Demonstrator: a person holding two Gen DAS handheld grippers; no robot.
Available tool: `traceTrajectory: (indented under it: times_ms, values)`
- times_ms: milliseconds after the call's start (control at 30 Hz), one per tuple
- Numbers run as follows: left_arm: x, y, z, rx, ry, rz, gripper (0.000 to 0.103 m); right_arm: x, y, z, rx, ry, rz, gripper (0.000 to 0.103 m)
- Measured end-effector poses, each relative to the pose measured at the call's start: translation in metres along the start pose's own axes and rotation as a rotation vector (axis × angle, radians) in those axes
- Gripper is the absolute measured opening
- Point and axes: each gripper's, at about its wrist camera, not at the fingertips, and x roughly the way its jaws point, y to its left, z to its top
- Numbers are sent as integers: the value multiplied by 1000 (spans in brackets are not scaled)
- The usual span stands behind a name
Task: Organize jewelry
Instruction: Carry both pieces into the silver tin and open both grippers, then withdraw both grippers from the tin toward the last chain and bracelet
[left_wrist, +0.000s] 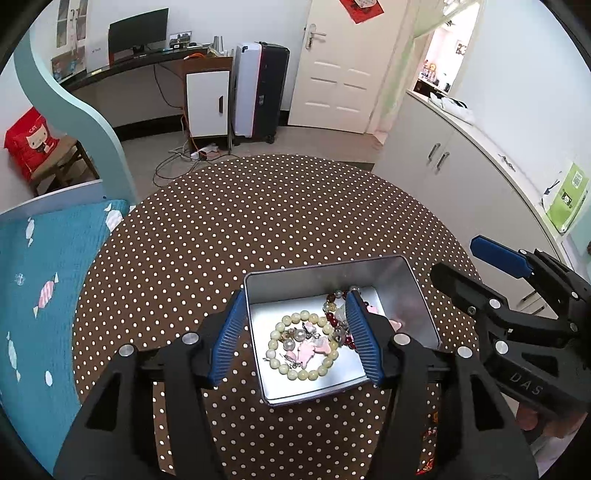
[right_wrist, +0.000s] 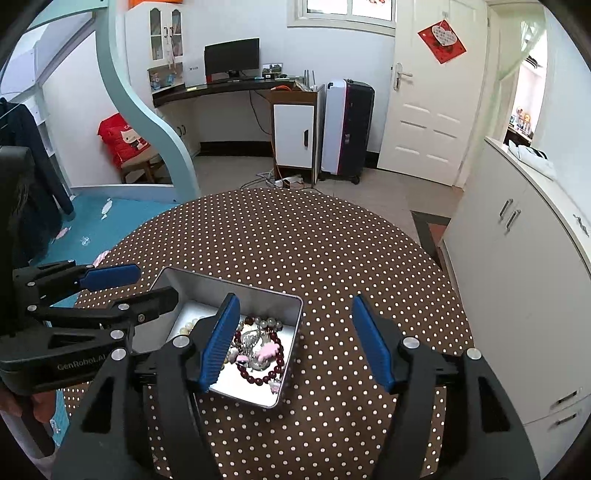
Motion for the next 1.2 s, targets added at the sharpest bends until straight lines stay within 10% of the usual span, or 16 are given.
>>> traceTrajectory:
  times_ms: [667,1033,1200]
  values:
    - [-59,18,-106,-11,29,34,92,-59,-8,-79,56,-35,-44,96]
    - [-62,16,-184,-8,111,77,91,-64,-11,-147,194,27,-70,96]
    - [-59,8,-198,0,121,74,67,-66,3,-163,158,16,-77,96]
